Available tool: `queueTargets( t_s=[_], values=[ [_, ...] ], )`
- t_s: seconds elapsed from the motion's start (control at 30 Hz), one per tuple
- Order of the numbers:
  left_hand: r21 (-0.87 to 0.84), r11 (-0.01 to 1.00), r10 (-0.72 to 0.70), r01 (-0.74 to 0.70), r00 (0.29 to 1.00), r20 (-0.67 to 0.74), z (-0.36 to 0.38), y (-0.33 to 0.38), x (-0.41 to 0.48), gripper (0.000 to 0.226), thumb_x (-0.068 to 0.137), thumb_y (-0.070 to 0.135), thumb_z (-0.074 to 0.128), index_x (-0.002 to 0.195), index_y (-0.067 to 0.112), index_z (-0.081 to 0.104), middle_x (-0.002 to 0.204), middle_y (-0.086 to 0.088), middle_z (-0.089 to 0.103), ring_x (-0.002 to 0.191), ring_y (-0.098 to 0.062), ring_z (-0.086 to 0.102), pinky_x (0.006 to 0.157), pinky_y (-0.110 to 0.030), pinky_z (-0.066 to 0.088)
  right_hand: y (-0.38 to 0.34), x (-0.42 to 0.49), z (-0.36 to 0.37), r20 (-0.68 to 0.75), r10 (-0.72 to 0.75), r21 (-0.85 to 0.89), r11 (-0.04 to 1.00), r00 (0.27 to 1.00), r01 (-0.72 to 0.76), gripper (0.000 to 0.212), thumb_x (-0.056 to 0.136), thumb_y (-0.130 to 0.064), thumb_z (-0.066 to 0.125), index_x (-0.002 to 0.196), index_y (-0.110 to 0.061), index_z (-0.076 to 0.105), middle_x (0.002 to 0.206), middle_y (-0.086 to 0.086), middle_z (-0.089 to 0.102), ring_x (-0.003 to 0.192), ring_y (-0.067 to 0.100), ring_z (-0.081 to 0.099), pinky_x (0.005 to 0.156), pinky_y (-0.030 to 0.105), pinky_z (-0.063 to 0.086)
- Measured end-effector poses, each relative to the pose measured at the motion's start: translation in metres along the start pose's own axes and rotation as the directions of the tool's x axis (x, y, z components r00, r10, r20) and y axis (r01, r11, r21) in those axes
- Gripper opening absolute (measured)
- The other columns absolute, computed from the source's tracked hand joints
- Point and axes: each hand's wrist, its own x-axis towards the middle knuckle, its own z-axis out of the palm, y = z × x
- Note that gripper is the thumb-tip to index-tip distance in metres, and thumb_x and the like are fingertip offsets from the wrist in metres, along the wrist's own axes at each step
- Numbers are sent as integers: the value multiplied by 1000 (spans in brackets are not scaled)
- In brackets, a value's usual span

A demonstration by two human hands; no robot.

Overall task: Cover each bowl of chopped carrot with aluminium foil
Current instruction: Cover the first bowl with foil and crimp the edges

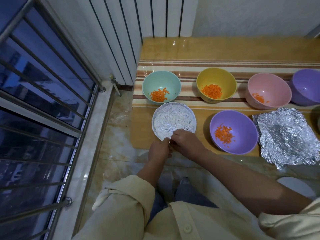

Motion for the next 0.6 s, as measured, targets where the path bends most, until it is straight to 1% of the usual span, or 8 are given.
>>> queueTargets(
  t_s=[0.13,0.23,0.37,0.43,0.47,0.53,0.6],
  values=[
    [66,997,44,-43,999,-15,-3,3,-1,34,94,12,43,68,5,64,80,-23,74,76,-37,74,71,-40,54,-2,0,4,-14,20,26,999,1000,-19,20,68,-5,77,61,-5,58,61,8,54,56,26,54,44,33,42],
    [103,993,58,-56,998,-17,-7,5,-1,37,94,13,43,63,7,64,69,-15,72,75,-34,74,79,-42,57,-3,0,6,-22,41,29,999,999,-40,20,68,-6,78,61,-5,59,61,7,55,56,26,54,44,35,44],
    [160,984,75,-74,997,-4,-14,11,-3,41,94,16,44,60,10,65,68,-12,74,69,-29,72,81,-40,57,-6,1,6,-19,50,44,998,999,-49,18,67,-7,81,66,-6,62,64,6,56,59,25,56,45,32,43],
    [191,979,76,-72,997,-15,-18,13,-3,40,95,15,44,60,10,63,73,-16,74,70,-30,71,81,-40,56,-5,1,5,-22,33,43,999,999,-32,20,67,-12,82,69,-7,63,67,5,56,61,23,55,49,28,38],
    [192,979,76,-72,997,-12,-20,14,-1,39,94,15,44,60,9,63,75,-18,75,73,-32,72,82,-42,56,-4,0,5,-25,20,35,999,999,-19,22,67,-14,83,70,-8,62,68,5,56,62,23,54,51,27,36],
    [174,982,67,-70,998,22,-25,13,3,35,90,15,44,64,7,66,73,-18,75,74,-33,74,86,-48,58,-1,-2,2,-20,-6,12,1000,1000,6,24,67,-15,83,69,-9,61,67,4,56,61,23,54,52,27,35],
    [177,982,57,-65,997,50,-27,9,9,34,88,14,44,66,5,67,71,-18,74,72,-34,74,87,-53,57,0,-3,1,-6,-16,-8,1000,1000,16,24,64,-9,84,66,-9,61,65,4,57,60,23,55,51,25,34]
  ],
)
